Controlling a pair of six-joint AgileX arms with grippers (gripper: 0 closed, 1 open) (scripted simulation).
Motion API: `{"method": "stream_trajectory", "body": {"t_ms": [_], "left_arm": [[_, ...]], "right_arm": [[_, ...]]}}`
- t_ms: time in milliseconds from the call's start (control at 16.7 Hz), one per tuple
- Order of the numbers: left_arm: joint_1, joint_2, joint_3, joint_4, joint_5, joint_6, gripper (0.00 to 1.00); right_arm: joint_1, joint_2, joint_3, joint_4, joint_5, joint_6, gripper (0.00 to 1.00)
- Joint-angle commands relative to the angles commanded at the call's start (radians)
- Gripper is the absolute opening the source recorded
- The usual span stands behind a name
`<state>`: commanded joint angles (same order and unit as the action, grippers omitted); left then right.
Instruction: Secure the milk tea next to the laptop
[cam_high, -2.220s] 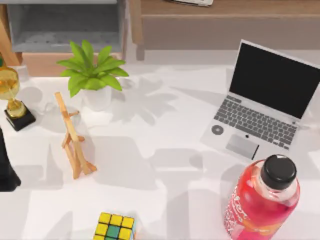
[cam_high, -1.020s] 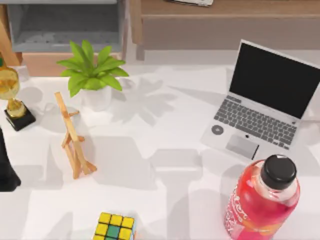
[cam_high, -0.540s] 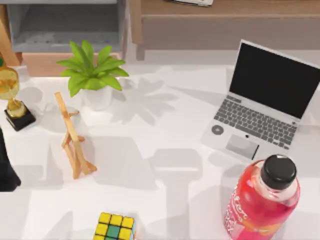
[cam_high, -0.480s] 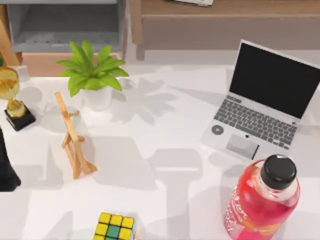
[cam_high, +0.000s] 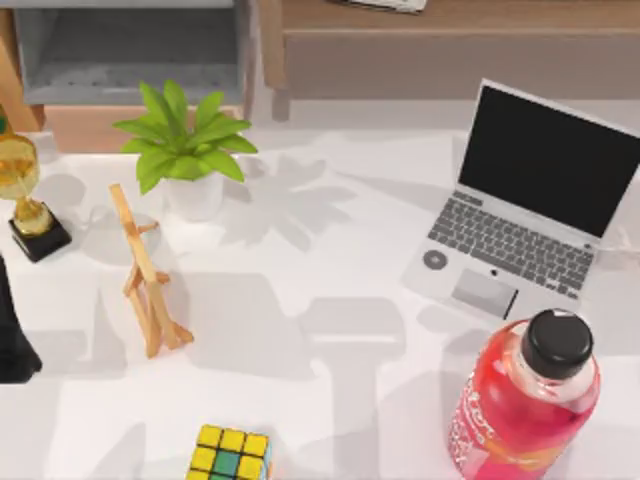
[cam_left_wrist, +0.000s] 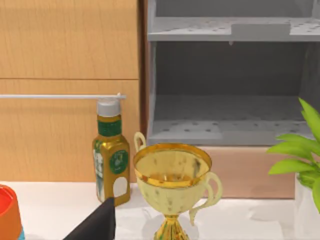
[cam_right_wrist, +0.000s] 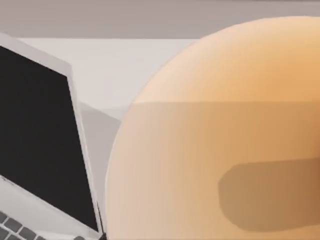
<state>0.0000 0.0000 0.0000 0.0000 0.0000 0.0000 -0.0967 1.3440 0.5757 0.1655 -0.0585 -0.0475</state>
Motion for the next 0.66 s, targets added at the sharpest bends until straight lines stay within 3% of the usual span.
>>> {"method": "stream_trajectory", "body": {"t_ms": [300,660], "left_arm": [[0.0,0.0,0.0,0.0,0.0,0.0,1.0],[0.0,0.0,0.0,0.0,0.0,0.0,1.0]], "right_arm": [[0.0,0.0,0.0,0.0,0.0,0.0,0.98],[0.0,0.0,0.0,0.0,0.0,0.0,1.0]]}}
